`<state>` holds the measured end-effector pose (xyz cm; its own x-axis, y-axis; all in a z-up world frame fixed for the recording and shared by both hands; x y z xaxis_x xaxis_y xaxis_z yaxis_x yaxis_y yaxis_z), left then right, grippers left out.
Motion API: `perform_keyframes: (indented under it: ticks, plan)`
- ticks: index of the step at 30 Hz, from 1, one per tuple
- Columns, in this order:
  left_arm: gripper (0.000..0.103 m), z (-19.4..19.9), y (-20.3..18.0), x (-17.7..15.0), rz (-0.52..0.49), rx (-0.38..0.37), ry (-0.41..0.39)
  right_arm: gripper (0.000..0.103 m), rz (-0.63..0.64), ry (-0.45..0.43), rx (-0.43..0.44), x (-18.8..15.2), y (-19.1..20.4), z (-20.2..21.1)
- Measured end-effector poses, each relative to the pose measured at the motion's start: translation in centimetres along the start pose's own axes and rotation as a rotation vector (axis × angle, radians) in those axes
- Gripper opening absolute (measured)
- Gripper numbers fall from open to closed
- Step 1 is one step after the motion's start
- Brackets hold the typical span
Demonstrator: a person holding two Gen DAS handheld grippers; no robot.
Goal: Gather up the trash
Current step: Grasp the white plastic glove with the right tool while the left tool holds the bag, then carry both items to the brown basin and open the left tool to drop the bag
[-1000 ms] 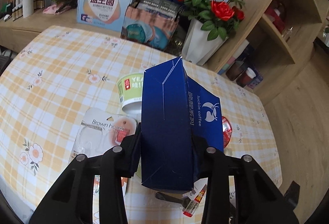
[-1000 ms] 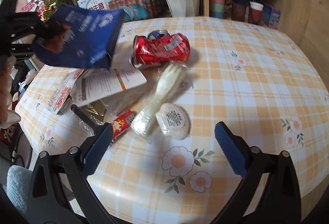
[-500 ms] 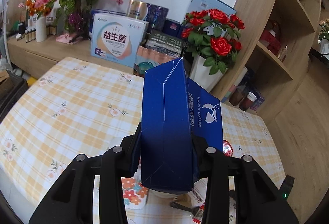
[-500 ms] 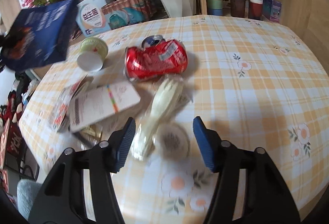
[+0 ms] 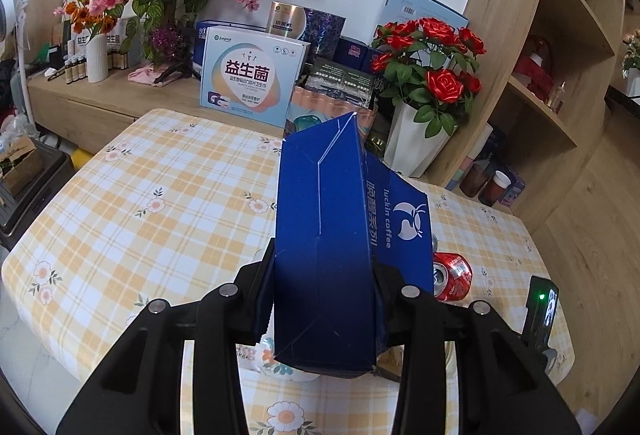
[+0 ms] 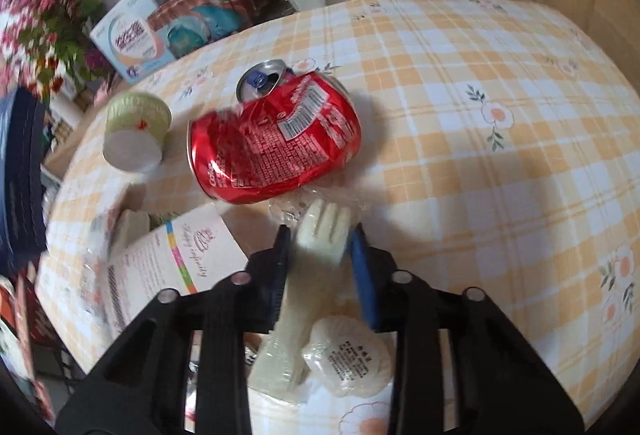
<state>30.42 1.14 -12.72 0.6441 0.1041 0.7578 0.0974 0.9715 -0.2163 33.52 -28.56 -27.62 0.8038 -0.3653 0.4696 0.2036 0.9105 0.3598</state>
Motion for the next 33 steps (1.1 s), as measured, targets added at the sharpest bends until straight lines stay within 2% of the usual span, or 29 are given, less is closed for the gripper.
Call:
perform_keyframes:
  ticks: [7,13,17,23,33]
  plan:
    - [0.038,1.4,0.5,-0.7,-0.003,0.004,-0.001,0.026,-0.084,-0.057,0.053,0.5,-0.4,2.9]
    - [0.038,3.1,0.6,-1.2,0.001,-0.007,0.0,0.026,-0.094,-0.152,0.068,1.8,-0.2,6.4]
    - [0.038,4.6,0.6,-1.6,-0.018,-0.016,-0.001,0.026,-0.053,-0.223,0.089,1.9,0.9,9.6]
    - [0.038,7.0,0.3,-2.5,-0.048,-0.034,0.008,0.026,-0.007,-0.275,0.13,-0.3,2.6,13.6]
    - [0.038,11.9,-0.8,-5.1,-0.079,-0.071,0.036,0.026,0.162,-0.356,0.168,-5.4,6.5,20.7]
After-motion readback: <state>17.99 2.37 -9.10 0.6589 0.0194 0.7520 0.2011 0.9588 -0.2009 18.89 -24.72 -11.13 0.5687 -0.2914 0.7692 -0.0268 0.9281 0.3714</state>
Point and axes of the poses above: each gripper's, at about its wrist camera, not at the fingertips, and z roughly against the way its jaws point, y to its left, x to its top, the point moved 5 cm from there along -z, roughly the way its jaws point, and after that the axes turned 4 degrees about -z, right-handed, at the moved point
